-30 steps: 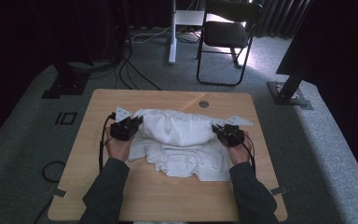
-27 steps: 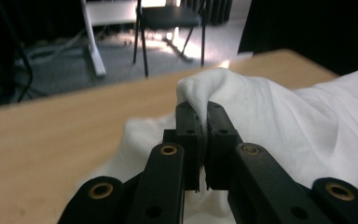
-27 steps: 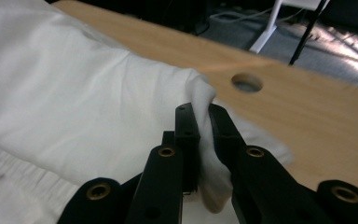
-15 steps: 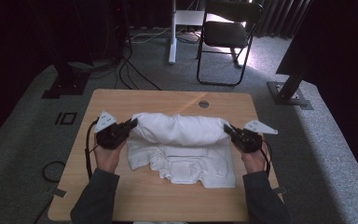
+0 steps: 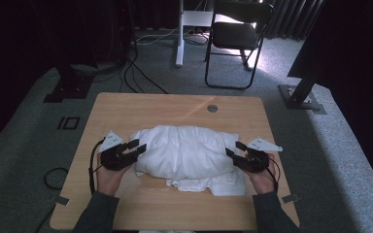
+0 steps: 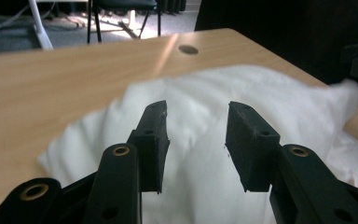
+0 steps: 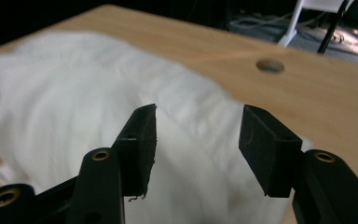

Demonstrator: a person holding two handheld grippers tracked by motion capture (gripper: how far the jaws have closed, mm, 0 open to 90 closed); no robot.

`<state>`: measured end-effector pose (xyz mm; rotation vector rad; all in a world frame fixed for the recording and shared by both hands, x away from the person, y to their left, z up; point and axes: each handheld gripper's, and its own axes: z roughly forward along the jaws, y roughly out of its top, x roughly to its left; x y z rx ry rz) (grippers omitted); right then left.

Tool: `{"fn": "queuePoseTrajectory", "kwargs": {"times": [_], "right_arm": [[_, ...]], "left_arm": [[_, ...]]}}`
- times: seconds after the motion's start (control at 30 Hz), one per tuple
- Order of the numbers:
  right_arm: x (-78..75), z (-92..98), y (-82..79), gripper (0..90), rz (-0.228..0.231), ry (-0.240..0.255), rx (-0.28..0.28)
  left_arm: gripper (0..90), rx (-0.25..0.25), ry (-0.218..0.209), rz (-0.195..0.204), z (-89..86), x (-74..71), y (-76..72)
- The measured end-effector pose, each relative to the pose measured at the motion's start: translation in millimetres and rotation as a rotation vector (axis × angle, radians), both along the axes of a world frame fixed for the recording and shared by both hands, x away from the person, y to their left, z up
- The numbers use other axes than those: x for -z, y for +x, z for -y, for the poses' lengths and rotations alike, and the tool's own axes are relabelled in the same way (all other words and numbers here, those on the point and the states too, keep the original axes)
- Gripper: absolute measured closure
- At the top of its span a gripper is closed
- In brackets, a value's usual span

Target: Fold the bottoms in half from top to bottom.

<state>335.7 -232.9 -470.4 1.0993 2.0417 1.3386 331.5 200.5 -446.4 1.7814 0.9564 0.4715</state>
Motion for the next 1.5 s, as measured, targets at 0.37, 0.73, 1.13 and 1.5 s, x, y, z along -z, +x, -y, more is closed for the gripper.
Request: {"fn": "queuePoseTrajectory", "kwargs": {"times": [0.37, 0.73, 1.13, 1.5], "right_arm": [[4.8, -72.1, 38.6, 52.1, -0.06, -0.101, -0.012], [62.4, -54.2, 18.8, 56.8, -0.175, -0.223, 0.068], [81.5, -40.0, 10.0, 56.7, -0.209, -0.264, 0.078], [84.2, -38.8, 10.3, 56.7, -0.212, -0.236, 0.079]], "left_arm": [[62.2, 0.057, 0.133, -0.125, 60.9, 29.2, 40.2], [66.2, 0.048, 0.185, -0.222, 48.2, 84.9, 19.3], [57.5, -0.048, 0.162, -0.21, 8.8, 92.8, 4.0], [37.2, -0.12, 0.137, -0.226, -1.4, 97.9, 5.7]]}}
